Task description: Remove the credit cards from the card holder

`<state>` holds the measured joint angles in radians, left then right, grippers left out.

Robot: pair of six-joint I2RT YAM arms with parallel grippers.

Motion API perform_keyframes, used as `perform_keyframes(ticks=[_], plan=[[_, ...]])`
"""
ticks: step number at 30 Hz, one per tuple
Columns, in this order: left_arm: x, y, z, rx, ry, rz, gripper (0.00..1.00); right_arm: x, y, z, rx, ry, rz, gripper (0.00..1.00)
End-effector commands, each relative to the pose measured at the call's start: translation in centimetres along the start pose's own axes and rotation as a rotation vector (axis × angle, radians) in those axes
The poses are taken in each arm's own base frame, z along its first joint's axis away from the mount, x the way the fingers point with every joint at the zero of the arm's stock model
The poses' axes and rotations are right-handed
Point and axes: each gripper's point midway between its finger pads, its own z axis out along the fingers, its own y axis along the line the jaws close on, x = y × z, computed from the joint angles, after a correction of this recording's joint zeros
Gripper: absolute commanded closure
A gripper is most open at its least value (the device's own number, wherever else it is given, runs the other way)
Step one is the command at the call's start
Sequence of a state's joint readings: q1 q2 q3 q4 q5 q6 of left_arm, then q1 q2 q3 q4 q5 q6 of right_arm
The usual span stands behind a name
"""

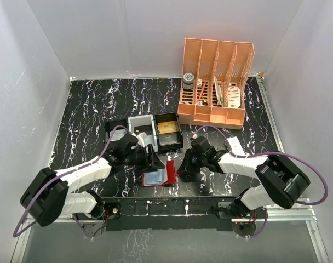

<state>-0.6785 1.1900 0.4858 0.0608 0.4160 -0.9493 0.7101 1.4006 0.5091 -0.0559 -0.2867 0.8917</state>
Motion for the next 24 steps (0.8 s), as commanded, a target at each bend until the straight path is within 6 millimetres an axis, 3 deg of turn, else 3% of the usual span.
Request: perform_keyframes(ticks=[1, 6, 16, 21, 24], plan=[[0.6, -3.5, 0.6, 0.173, 0.074, 0.032, 0.49, -0.8, 0.0, 0.1, 0.014, -0.024, -0.006, 1.0], [1.1, -4.3, 1.7, 0.187, 0.121, 0.063, 0.49, -1.3, 0.8, -0.2, -0.005, -0.038, -0.011, 0.99], [3.2, -1.5, 4.7, 0.048, 0.184, 0.061, 0.49, -3.4, 2.7, -2.4, -0.008, -0.119, -0.019, 0.86], [3.9, -0.3, 4.6, -0.017, 0.184, 0.077, 0.54, -5.5, 4.6, -4.4, -0.018, -0.204, -0.035, 0.83], [4.0, -0.2, 4.4, -0.021, 0.177, 0.08, 0.58, -5.9, 6.8, -5.0, -0.101, -0.202, -0.055, 0.8]])
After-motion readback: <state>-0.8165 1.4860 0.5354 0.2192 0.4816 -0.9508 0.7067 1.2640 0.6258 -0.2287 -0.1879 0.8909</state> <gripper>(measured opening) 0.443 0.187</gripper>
